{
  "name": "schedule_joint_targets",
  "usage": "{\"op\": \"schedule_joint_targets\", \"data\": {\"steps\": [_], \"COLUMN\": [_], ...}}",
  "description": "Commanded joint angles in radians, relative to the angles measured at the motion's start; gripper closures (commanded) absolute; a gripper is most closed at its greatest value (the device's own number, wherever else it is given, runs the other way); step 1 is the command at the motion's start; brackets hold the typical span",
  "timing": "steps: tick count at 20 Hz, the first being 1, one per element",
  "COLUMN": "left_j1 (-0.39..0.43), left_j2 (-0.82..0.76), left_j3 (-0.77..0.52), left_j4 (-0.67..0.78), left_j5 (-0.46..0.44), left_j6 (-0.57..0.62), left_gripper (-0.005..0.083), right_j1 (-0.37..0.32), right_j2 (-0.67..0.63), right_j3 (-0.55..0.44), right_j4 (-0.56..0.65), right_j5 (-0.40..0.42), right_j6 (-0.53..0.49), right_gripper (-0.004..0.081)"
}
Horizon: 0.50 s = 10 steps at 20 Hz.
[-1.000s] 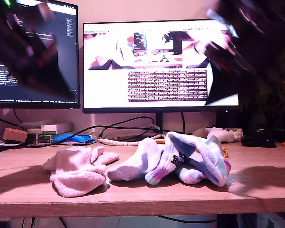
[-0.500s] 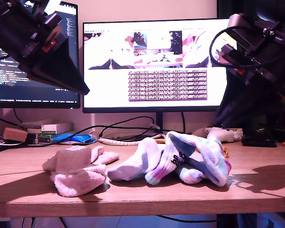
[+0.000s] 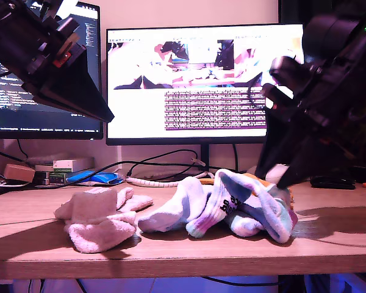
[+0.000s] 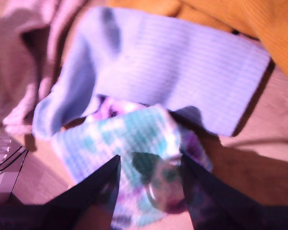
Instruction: Pair up the socks based on colour and pattern, by placing them on top of one another
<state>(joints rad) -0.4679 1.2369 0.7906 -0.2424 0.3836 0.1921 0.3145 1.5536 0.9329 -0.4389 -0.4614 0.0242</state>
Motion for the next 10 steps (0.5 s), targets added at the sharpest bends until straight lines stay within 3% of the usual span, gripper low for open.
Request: {"op": "schedule_joint_targets", "data": {"steps": [1,4,7,10], "left_j1": [0.0,0.0,0.0,0.0], "left_j2": [-0.007,-0.007,-0.007,-0.007], "left_j3": [-0.026,-0.026,-0.026,-0.026], "left_j4": [0.002,0.003,0.002,0.003], "left_j5": [0.0,0.0,0.0,0.0], "left_j6": [-0.006,-0.01,-0.01,-0.012], "left_gripper": [0.0796,0.0796,0.0796,0.0797], "right_j1": [-0.003,-0.003,-0.006,-0.009], "right_j2": [0.008,0.011,0.015,0.035], "right_j3": [0.026,0.029,0.029,0.029], "right_j4": [-0.006,-0.03,-0.047,-0.049], "right_j5": [0.0,0.005,0.082,0.05], "right_j6": [-0.019,-0.048,-0.063,-0.076], "right_gripper": [0.0412,0.0422,0.0379,0.0365]}}
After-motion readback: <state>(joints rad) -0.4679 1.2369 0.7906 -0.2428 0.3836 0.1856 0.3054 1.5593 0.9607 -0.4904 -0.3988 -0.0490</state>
